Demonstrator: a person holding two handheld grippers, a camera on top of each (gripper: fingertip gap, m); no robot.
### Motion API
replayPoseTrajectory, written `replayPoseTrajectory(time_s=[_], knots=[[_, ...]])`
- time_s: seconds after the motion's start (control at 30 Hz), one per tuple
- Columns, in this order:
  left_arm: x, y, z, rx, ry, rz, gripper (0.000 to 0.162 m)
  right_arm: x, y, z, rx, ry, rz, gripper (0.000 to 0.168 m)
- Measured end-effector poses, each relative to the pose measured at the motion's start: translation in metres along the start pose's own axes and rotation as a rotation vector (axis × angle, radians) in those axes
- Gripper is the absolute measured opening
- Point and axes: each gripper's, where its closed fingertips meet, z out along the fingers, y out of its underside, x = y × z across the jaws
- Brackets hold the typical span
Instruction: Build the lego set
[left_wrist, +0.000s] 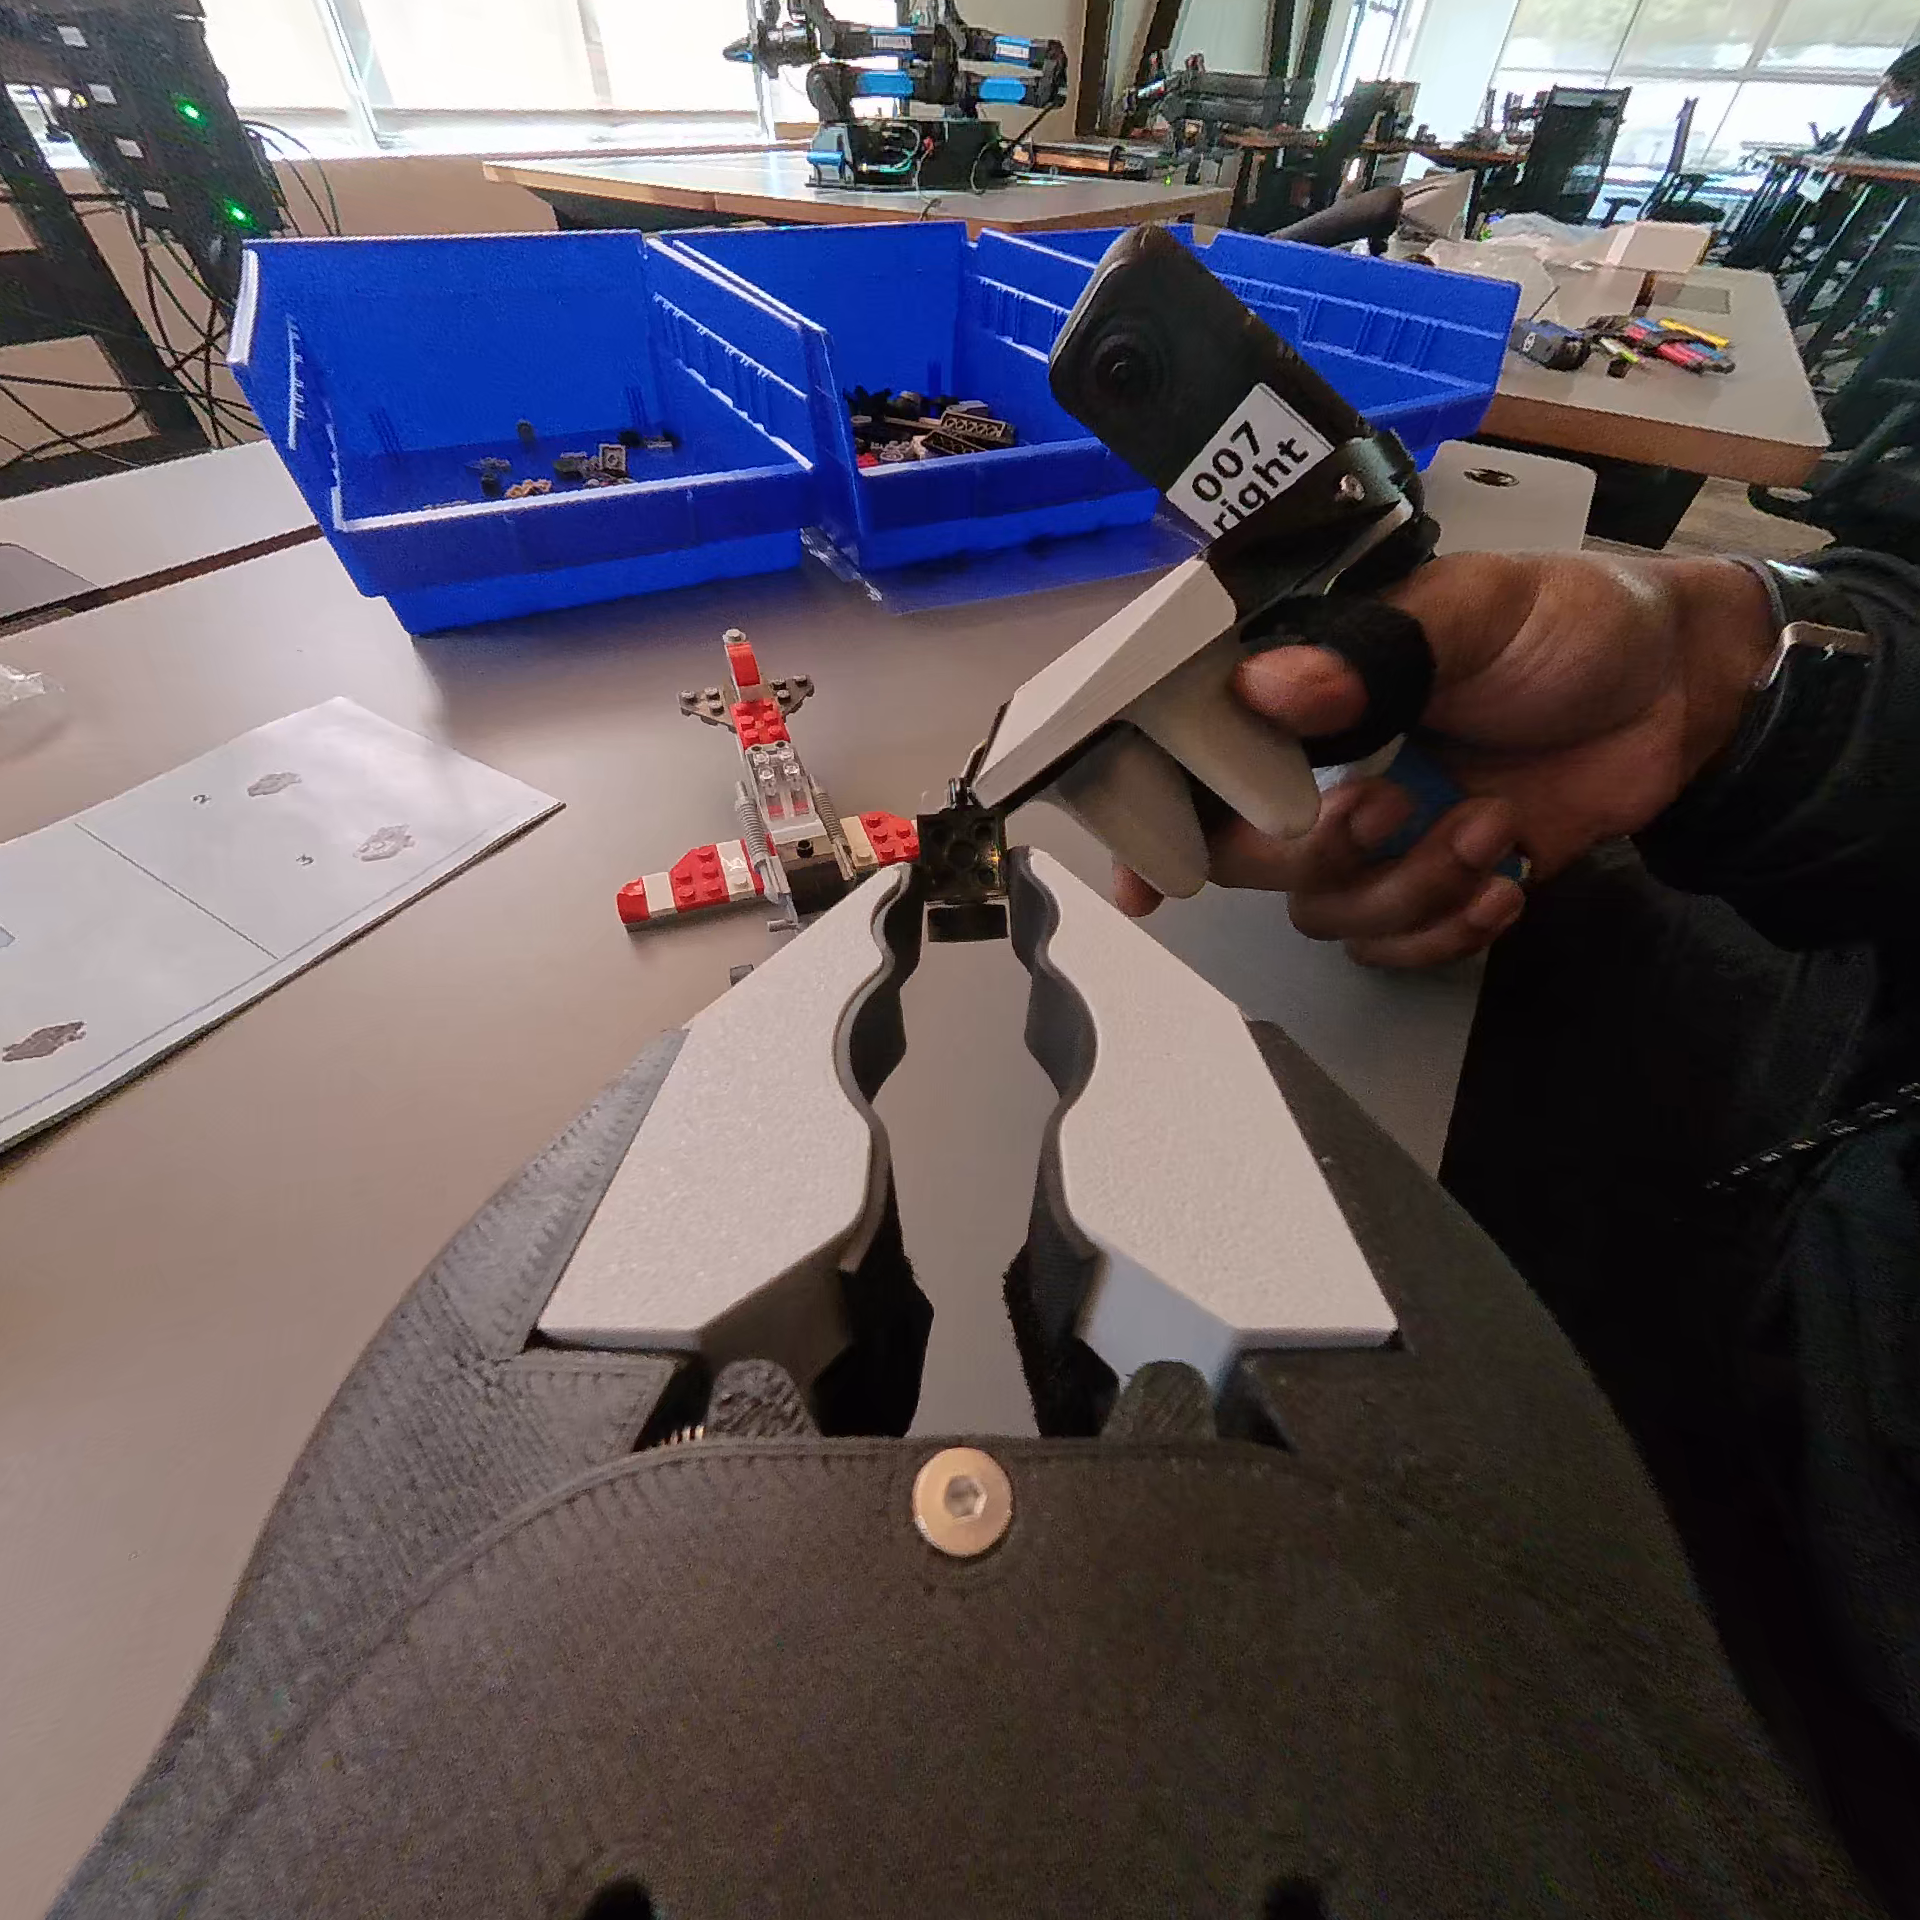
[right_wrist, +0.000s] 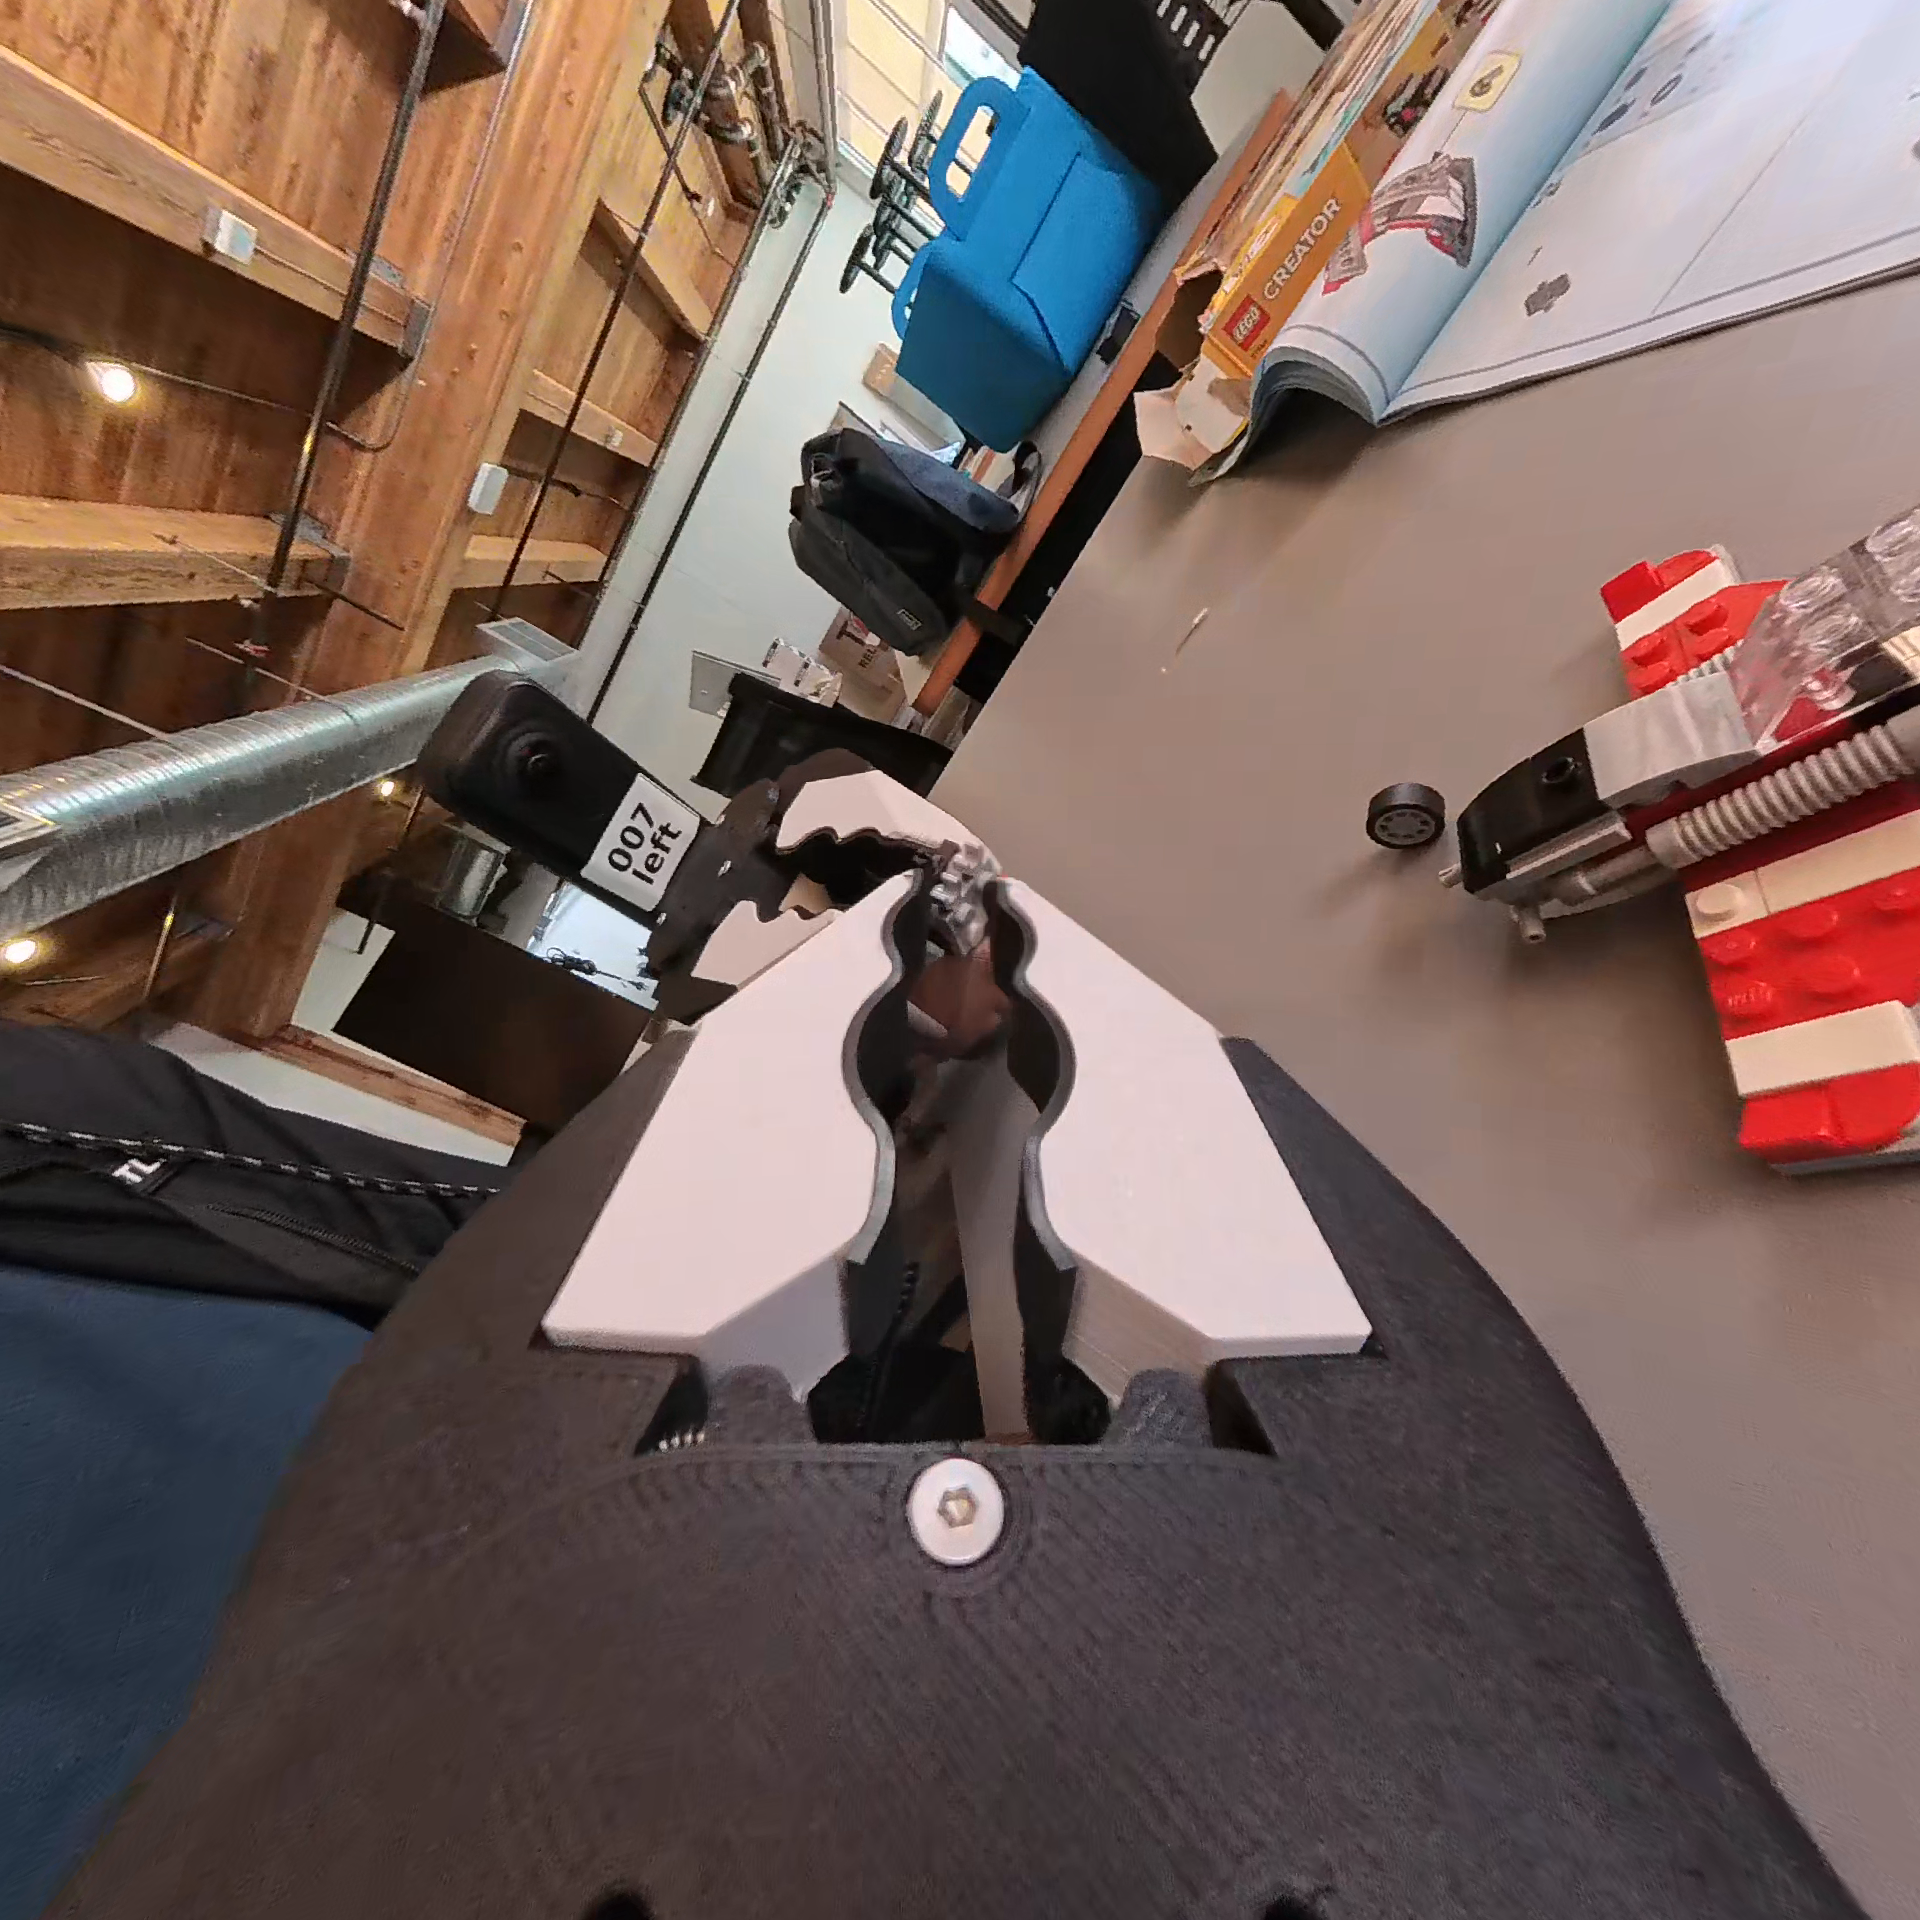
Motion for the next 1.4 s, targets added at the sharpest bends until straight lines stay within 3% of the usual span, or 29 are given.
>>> replayPoseTrajectory(time_s=[0.23,0.43,0.8,1.4], knots=[[-0.001,0.005,0.004,-0.038,-0.023,0.011,0.02,0.004,0.0,-0.001,-0.01,0.044,-0.087,0.007],[0.001,0.005,0.008,-0.038,0.007,-0.089,0.02,0.005,-0.001,-0.005,-0.047,0.098,-0.246,0.006],[0.002,-0.018,0.005,0.16,0.173,-0.471,0.019,-0.011,-0.012,-0.008,0.051,-0.081,-0.084,0.007],[-0.003,-0.018,0.01,0.203,0.302,-0.988,0.018,-0.006,-0.016,-0.009,0.046,-0.026,-0.169,0.005]])
